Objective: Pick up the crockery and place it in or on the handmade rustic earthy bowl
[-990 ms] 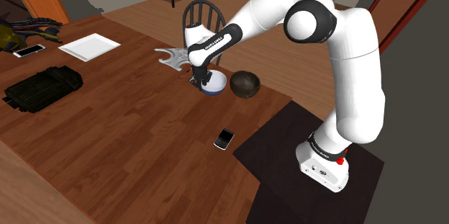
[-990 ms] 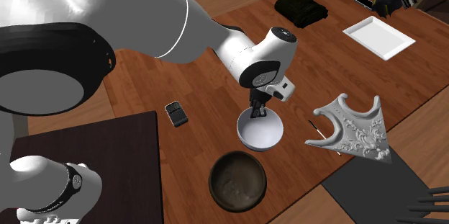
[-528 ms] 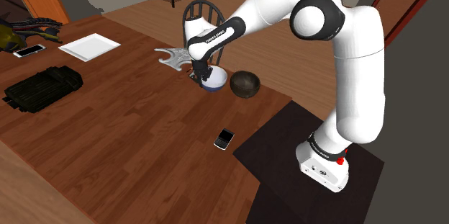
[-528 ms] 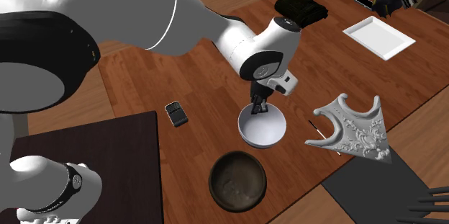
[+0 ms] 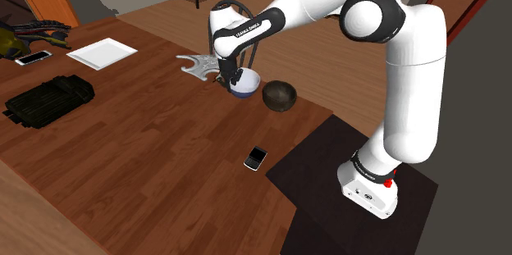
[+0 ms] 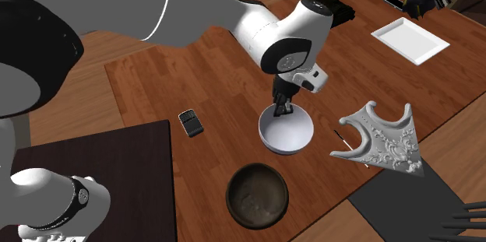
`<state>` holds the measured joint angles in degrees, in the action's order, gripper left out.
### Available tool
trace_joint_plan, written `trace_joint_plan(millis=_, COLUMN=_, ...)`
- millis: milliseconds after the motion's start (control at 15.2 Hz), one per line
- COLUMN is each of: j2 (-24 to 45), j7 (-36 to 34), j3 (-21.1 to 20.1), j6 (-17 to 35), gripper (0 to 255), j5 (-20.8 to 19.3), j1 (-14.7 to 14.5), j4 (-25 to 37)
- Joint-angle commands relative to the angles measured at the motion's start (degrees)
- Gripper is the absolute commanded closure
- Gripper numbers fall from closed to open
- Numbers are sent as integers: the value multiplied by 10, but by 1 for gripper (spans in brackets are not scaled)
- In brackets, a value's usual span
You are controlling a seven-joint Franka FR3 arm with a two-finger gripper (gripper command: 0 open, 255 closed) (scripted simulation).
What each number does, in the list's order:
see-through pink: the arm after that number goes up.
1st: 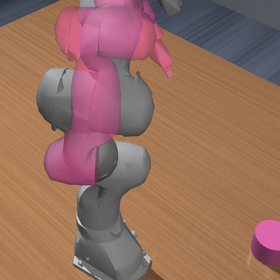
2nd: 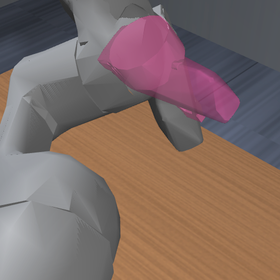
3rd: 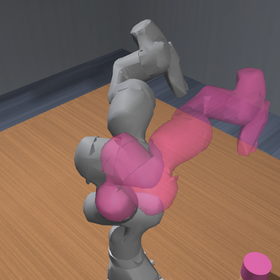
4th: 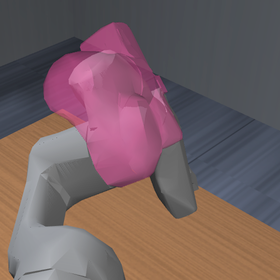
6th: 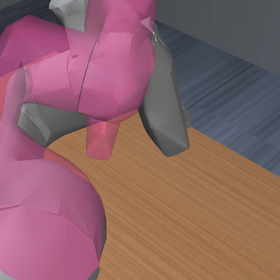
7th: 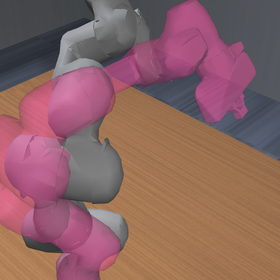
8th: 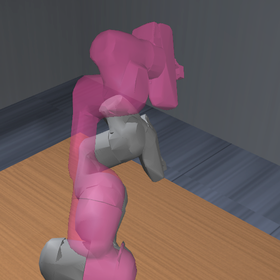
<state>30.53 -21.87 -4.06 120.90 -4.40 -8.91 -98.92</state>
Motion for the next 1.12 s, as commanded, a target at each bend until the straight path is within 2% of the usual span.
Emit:
trace_joint_plan(millis=0, j2=-10, j7=1, j3=0, j6=-12, gripper=255, j5=1, j1=0, j4=2)
trace_joint_plan(millis=1056, j2=-67, j7=7, j3=-3, j6=-110, gripper=255, j5=7, j1=2, j4=44)
